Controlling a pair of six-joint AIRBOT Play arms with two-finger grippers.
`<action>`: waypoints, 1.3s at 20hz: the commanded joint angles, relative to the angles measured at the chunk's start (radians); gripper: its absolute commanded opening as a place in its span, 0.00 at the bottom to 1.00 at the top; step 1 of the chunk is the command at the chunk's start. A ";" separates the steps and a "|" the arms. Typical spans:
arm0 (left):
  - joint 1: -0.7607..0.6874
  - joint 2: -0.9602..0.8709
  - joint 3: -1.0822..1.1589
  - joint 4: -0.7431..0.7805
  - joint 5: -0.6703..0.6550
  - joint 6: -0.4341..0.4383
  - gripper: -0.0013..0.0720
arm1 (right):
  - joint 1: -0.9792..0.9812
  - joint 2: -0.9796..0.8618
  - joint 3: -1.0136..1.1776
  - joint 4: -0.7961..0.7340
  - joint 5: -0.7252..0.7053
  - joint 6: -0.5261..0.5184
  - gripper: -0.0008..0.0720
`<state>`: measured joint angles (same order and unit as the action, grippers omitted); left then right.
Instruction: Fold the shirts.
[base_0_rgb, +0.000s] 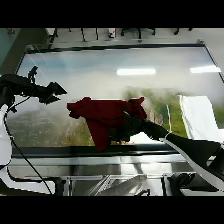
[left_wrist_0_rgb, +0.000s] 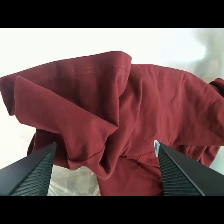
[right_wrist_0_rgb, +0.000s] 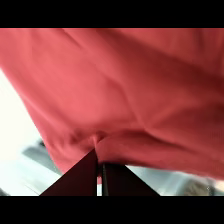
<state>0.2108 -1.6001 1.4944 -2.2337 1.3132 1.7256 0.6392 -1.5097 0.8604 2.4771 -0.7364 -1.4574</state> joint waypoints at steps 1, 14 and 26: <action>0.001 0.000 0.003 0.000 0.019 0.003 0.97 | -0.063 0.009 0.026 -0.161 -0.164 0.030 0.04; -0.243 0.295 -0.539 0.070 0.040 0.039 0.97 | -0.629 0.246 0.026 -0.467 -0.369 -0.109 0.04; -0.738 0.476 -0.844 0.089 -0.409 -0.161 0.97 | -0.629 0.246 0.026 -0.448 -0.360 -0.167 0.04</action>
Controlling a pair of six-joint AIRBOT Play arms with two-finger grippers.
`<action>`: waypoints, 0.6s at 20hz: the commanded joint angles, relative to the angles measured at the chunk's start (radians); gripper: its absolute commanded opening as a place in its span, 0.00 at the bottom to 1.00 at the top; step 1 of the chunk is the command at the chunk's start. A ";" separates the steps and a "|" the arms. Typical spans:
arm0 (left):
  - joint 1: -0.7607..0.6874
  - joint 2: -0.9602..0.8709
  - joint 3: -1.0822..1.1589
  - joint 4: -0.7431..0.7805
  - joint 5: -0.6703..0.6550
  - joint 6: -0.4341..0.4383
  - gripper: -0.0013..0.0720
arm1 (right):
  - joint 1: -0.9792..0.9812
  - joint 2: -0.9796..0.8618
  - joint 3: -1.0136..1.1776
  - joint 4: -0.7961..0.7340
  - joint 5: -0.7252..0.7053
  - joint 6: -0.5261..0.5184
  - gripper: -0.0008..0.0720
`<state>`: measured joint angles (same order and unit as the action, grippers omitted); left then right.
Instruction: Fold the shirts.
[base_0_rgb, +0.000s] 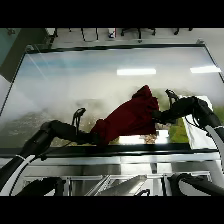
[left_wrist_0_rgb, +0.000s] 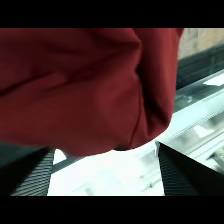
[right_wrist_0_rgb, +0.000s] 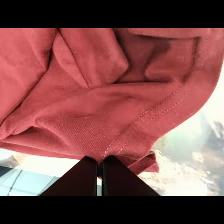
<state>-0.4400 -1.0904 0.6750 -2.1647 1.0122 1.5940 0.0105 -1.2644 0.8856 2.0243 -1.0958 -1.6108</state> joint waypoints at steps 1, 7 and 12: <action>-0.092 -0.071 -0.020 0.019 -0.135 -0.031 0.87 | -0.001 0.001 0.001 0.005 -0.004 -0.013 0.04; -0.093 -0.248 0.158 0.124 -0.132 -0.040 0.04 | -0.001 0.002 0.001 0.008 -0.033 -0.017 0.04; -0.076 -0.151 0.373 0.378 -0.029 -0.148 0.03 | -0.046 0.084 0.053 0.122 -0.077 -0.049 0.04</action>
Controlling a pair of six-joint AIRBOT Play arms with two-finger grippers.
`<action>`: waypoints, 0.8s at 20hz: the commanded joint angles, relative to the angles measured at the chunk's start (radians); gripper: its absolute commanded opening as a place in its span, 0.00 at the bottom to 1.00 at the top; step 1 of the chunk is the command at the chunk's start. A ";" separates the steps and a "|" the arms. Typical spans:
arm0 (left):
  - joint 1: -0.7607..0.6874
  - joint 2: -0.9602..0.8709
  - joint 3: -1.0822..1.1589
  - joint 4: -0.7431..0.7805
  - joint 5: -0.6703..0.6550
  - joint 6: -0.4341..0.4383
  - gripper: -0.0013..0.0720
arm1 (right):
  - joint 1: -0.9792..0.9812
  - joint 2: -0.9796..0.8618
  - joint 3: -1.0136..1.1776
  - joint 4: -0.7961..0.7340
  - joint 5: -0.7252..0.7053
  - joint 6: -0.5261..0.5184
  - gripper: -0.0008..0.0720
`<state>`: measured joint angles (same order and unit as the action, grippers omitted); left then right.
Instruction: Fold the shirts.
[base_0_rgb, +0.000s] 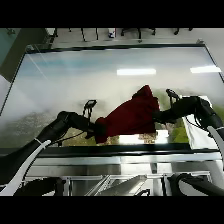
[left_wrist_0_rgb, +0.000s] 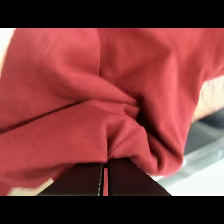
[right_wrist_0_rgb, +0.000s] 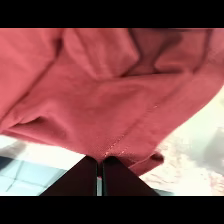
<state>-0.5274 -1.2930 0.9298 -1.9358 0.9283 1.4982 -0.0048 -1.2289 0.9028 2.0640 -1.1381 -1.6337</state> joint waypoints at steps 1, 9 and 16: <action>0.040 0.100 0.179 0.165 0.079 -0.058 0.03 | -0.076 0.089 0.084 0.177 -0.073 -0.058 0.04; 0.558 0.481 0.645 0.093 0.195 -0.086 0.04 | -0.444 0.393 0.703 0.381 -0.164 -0.015 0.04; 0.843 0.552 0.954 -0.188 0.142 -0.042 0.04 | -0.454 0.431 1.110 0.394 -0.024 -0.012 0.04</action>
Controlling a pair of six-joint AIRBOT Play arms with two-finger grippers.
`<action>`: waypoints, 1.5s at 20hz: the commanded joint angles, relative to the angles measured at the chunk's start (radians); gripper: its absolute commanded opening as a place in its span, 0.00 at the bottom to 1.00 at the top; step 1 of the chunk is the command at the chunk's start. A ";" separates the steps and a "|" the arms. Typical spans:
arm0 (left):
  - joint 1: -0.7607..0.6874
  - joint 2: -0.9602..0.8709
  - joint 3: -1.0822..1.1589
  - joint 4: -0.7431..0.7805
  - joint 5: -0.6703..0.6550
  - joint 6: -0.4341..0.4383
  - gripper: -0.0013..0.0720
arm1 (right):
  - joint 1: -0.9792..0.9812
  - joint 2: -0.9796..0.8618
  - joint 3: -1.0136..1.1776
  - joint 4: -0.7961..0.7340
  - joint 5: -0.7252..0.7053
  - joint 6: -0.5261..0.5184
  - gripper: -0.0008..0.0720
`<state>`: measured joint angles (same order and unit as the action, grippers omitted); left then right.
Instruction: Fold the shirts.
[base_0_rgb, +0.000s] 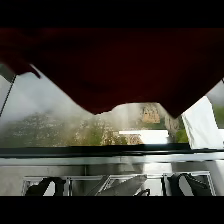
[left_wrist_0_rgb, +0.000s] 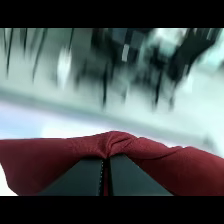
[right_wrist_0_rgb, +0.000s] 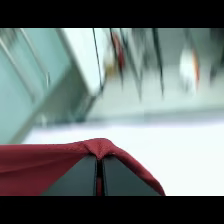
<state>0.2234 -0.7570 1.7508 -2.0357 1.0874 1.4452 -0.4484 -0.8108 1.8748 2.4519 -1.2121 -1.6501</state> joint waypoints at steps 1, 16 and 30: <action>0.097 0.004 0.181 -0.089 0.002 0.007 0.04 | -0.011 0.013 0.150 0.011 0.050 0.004 0.04; -0.249 -0.299 0.117 -0.023 0.143 -0.103 0.04 | 0.368 -0.218 -0.047 0.049 0.004 0.039 0.04; -0.063 0.163 -0.080 -0.114 -0.113 -0.050 0.04 | 0.382 -0.089 0.048 0.073 -0.134 -0.032 0.04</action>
<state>0.1017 -0.6228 1.8374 -2.1323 0.9546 1.3888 -0.0677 -0.8642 1.9461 2.5305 -1.2701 -1.6878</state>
